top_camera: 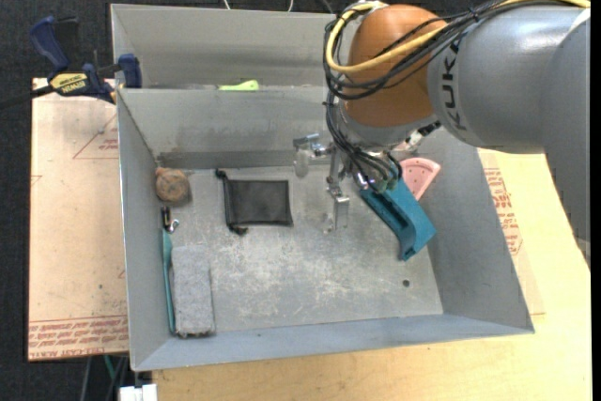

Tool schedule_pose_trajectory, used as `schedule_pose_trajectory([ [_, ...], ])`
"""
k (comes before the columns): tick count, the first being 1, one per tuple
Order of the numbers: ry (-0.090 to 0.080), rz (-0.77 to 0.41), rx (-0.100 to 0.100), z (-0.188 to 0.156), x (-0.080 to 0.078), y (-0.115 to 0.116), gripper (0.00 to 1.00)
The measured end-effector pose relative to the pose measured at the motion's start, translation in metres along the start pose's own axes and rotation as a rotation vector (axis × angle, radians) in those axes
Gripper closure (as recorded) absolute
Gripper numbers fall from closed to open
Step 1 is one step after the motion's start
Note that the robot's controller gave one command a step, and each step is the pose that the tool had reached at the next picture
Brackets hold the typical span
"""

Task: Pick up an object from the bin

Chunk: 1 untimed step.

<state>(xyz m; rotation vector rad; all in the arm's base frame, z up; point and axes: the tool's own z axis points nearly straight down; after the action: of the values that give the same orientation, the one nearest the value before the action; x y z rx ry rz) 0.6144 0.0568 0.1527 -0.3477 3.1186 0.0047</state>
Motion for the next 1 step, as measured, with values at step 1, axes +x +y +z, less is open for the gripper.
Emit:
schedule_pose_trajectory([
  [1,-0.007,0.189,0.000,0.0207,-0.0158,0.0476,0.00],
])
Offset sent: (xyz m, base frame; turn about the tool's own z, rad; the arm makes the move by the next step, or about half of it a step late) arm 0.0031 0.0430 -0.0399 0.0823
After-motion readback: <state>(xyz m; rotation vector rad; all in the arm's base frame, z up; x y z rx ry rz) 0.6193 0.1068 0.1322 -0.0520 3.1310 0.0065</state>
